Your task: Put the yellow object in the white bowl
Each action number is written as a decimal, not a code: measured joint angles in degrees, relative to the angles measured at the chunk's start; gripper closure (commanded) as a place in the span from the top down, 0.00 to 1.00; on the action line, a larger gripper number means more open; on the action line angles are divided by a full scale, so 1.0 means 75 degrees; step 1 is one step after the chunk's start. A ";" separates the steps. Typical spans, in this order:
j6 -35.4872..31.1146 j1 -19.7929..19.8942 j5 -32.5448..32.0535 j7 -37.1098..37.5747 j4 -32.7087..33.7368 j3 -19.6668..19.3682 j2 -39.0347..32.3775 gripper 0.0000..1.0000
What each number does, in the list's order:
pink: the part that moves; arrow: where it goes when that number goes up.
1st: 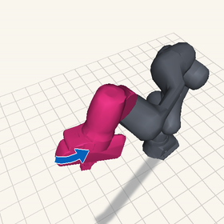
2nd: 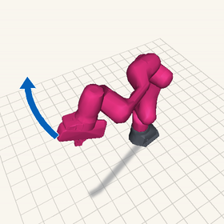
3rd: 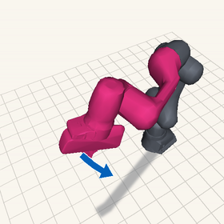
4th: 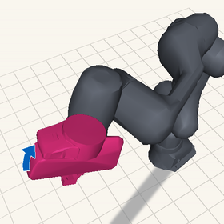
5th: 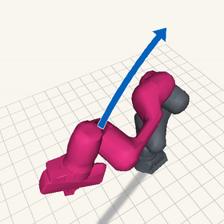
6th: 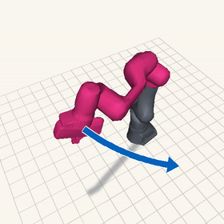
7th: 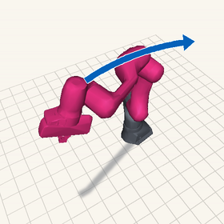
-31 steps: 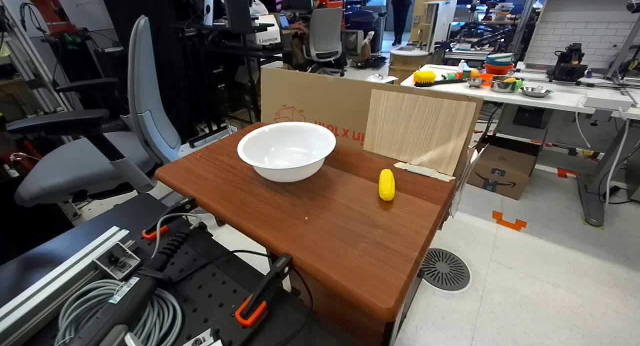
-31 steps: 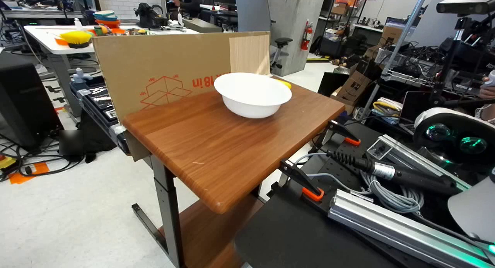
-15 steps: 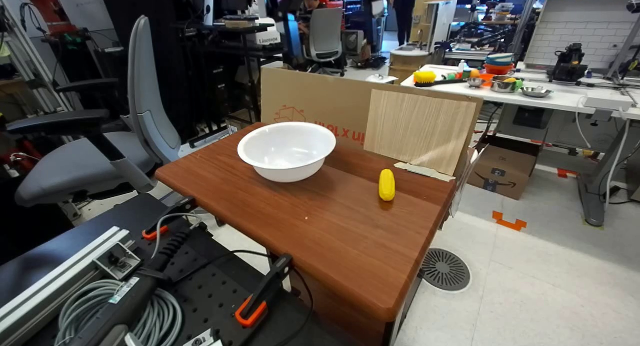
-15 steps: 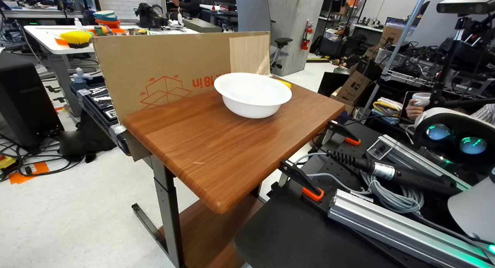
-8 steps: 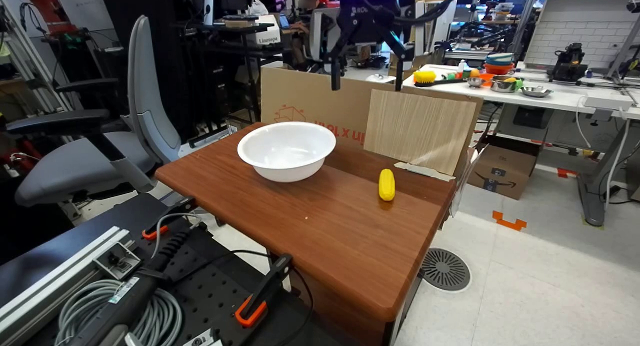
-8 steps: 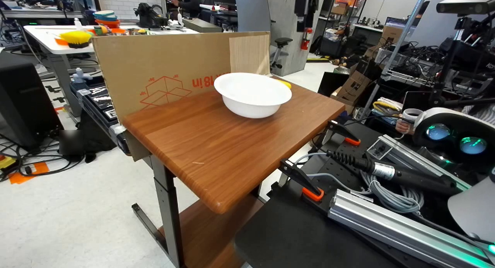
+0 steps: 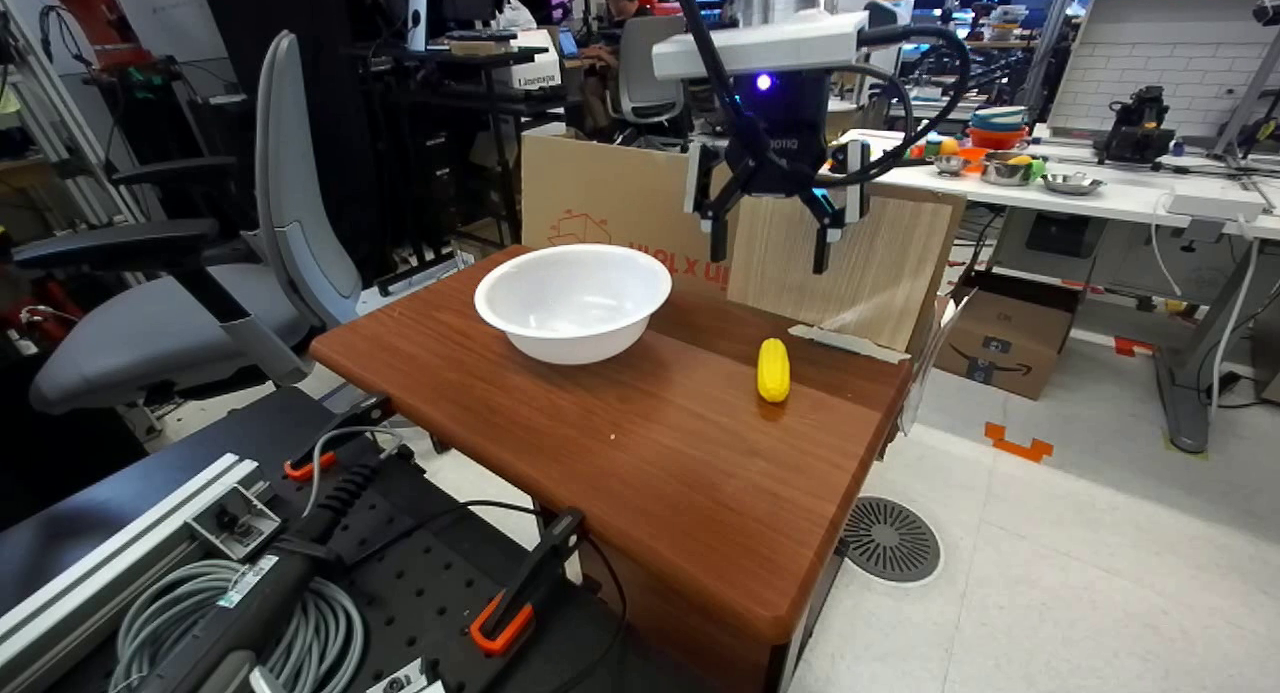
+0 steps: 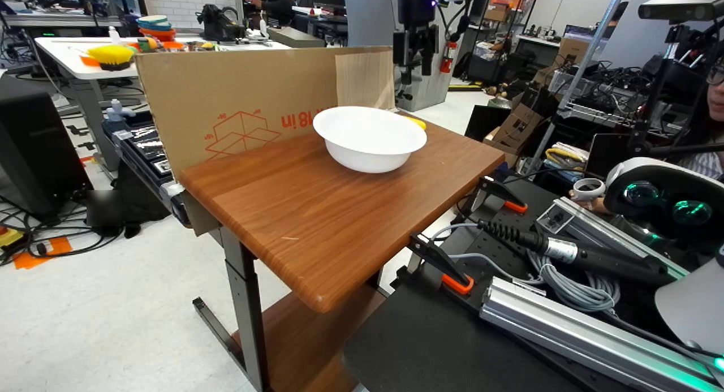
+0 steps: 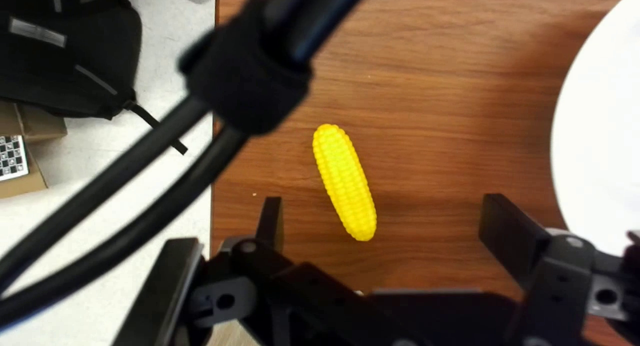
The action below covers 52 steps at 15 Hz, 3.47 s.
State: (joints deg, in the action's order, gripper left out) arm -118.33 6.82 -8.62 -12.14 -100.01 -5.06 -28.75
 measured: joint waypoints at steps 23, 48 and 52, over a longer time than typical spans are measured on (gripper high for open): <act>0.1880 -0.0110 -0.0206 0.1604 0.2921 -0.0261 -0.2966 0.62; 0.2103 -0.0871 0.0517 0.2180 0.2165 0.0444 -0.0623 0.06; 0.2145 -0.1379 0.0601 0.2963 0.1366 0.0620 -0.0158 0.06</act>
State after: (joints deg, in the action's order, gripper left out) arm -102.24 -3.52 -4.11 10.08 -89.77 -0.41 -29.94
